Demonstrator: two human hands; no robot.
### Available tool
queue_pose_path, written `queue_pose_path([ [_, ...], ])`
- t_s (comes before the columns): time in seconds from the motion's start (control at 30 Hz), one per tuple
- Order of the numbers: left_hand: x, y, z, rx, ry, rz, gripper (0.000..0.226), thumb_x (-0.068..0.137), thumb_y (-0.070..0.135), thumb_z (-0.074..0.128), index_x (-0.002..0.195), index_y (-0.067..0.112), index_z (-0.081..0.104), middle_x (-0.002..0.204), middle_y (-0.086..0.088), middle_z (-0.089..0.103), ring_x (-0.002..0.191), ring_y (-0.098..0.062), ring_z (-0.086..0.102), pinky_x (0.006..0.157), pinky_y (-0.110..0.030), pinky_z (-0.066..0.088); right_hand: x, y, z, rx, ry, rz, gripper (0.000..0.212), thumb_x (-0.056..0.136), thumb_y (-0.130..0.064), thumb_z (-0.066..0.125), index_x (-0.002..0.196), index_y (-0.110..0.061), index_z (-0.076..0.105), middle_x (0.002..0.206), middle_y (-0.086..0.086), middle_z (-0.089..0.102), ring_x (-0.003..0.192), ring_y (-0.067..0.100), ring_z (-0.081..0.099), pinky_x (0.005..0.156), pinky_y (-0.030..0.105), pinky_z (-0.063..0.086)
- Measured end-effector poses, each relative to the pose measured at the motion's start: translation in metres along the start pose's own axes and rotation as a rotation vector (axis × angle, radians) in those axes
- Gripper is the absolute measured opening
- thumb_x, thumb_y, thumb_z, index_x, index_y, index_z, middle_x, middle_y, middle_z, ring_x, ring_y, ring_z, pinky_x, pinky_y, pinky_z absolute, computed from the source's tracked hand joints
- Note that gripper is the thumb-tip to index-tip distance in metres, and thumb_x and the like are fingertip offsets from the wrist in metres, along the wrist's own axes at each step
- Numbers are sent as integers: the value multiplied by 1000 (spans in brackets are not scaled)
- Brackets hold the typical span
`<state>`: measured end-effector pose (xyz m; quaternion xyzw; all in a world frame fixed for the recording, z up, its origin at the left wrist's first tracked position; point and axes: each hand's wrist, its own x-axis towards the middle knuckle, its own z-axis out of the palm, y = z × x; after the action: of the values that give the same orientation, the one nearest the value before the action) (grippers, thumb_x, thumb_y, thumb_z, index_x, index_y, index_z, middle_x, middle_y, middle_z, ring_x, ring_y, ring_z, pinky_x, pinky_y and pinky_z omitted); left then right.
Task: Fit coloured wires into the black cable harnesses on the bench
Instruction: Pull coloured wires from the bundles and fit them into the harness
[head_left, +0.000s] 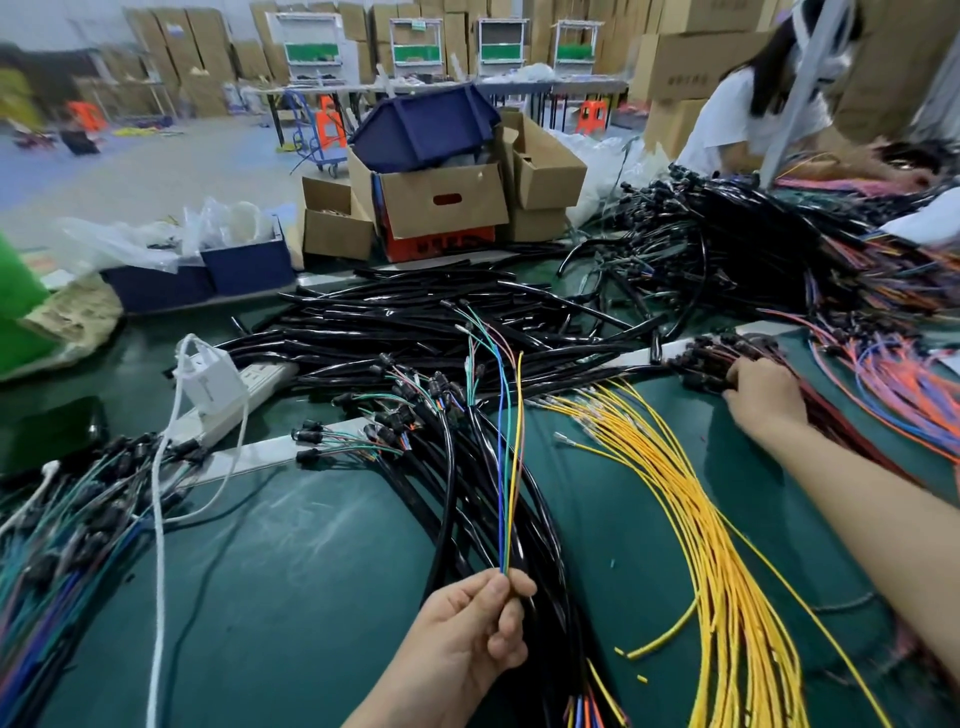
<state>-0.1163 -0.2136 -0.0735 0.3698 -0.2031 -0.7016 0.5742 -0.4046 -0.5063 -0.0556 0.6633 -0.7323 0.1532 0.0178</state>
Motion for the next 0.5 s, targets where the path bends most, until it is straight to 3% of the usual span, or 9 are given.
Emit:
queue_pose_path([
  [0.13, -1, 0, -1, 10, -14, -2, 24, 80, 10, 51, 75, -2, 71, 50, -7, 45, 37, -8, 37, 40, -21, 36, 0, -2, -7, -12, 20, -25, 6, 90, -14, 59, 94, -11, 55, 105, 14, 58, 99, 35, 52, 72, 36, 43],
  [0.27, 0, 0, -1, 3, -12, -13, 23, 79, 9, 52, 75, -4, 70, 50, -8, 44, 36, -9, 37, 39, -22, 36, 4, -8, -24, -52, -163, -12, 10, 93, -19, 56, 96, -12, 49, 102, 15, 59, 91, 32, 53, 71, 37, 44],
  [0.4, 1, 1, -1, -2, -7, -26, 23, 80, 8, 51, 75, -5, 69, 48, -7, 43, 35, -9, 36, 38, -22, 37, 14, -17, -56, -44, -223, -11, 12, 77, -7, 70, 88, -9, 73, 94, 18, 68, 91, 32, 63, 70, 27, 46],
  [0.5, 1, 2, -2, -9, -22, -39, 22, 80, 8, 50, 76, -7, 66, 48, -7, 41, 35, -9, 33, 38, -22, 35, 19, -19, -73, 6, -217, 34, 9, 73, -7, 74, 82, -7, 76, 82, 18, 70, 79, 30, 65, 68, 29, 49],
])
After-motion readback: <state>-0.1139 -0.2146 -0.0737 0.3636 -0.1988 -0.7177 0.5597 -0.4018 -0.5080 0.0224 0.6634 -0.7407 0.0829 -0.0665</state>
